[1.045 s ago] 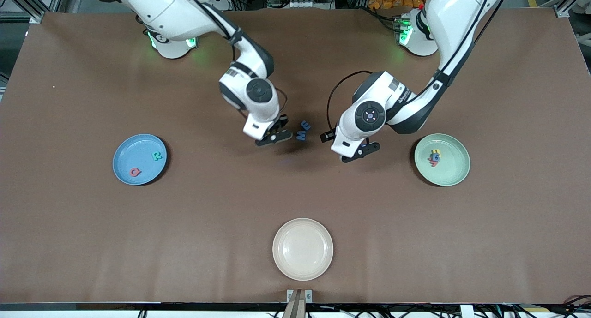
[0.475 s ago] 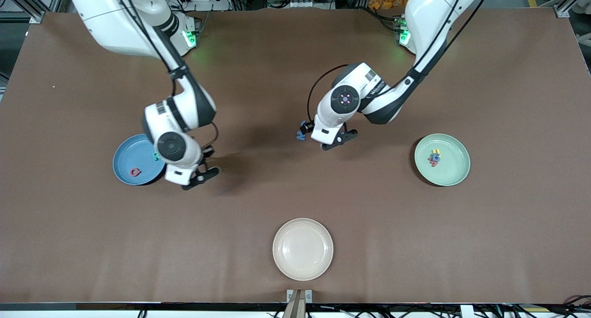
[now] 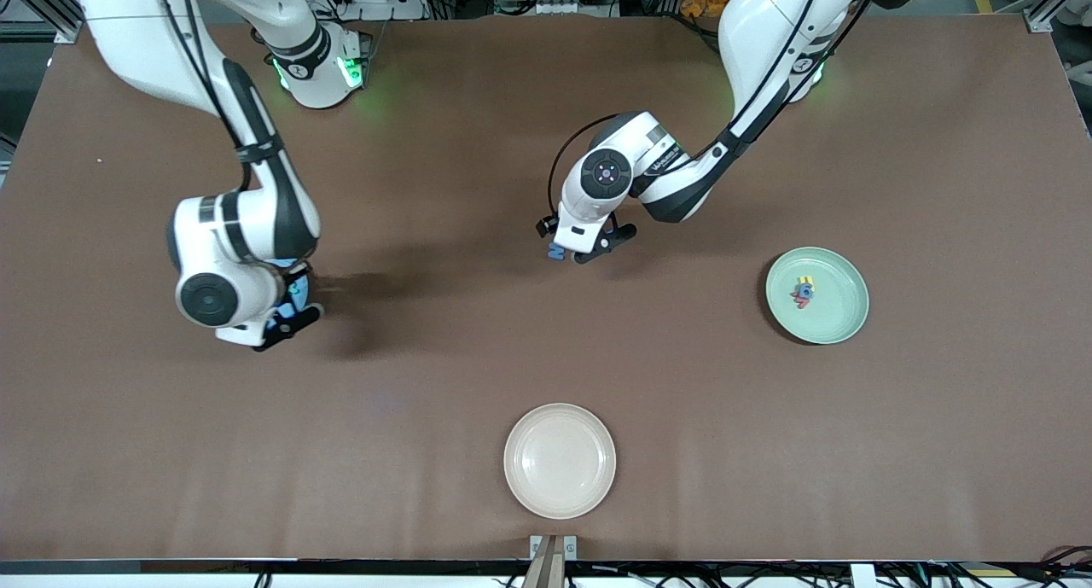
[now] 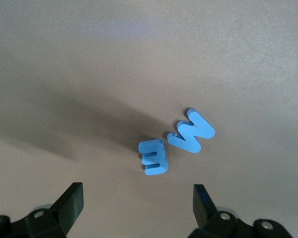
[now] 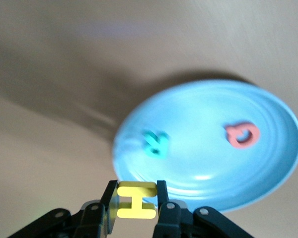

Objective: Sort uppercase to blue plate, lowercase to green plate

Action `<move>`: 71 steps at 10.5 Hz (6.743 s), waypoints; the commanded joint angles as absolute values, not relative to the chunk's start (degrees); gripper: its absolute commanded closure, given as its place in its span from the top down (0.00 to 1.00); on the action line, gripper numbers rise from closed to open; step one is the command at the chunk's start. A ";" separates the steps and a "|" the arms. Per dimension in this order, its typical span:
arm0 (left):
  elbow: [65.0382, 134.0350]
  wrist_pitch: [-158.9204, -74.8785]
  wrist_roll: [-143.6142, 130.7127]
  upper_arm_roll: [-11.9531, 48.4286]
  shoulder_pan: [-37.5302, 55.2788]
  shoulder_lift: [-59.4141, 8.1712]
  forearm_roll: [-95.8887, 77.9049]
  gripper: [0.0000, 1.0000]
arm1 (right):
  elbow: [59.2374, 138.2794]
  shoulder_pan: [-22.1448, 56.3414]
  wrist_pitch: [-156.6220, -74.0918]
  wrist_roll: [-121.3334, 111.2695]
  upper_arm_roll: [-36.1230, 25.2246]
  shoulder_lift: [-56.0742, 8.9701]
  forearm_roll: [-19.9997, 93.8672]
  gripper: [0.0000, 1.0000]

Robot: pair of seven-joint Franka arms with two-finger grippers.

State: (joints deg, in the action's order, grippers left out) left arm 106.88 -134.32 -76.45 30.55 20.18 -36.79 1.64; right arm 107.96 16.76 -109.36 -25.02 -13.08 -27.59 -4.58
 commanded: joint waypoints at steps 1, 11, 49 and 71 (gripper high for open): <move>106.44 -135.52 -78.48 29.97 21.44 -37.97 2.11 0.94 | 110.04 16.70 -111.96 -32.57 -17.91 -27.33 -3.60 0.30; 106.35 -137.63 -78.84 29.80 22.23 -40.43 3.78 0.94 | 107.67 17.84 -112.85 -18.49 -7.23 -27.60 6.49 1.00; 105.21 -139.22 -77.78 28.65 22.15 -42.27 6.15 0.41 | 107.23 23.64 -123.13 16.96 11.69 -26.63 10.20 0.99; 105.82 -110.04 -30.06 23.22 -9.05 -28.47 10.11 0.00 | 100.11 37.87 -137.00 67.54 11.51 -37.16 -7.47 0.95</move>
State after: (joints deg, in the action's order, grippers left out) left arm 105.81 -109.87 -30.60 24.69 -9.43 -27.18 8.79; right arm 102.23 36.49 -134.84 60.80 11.61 -33.88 -5.93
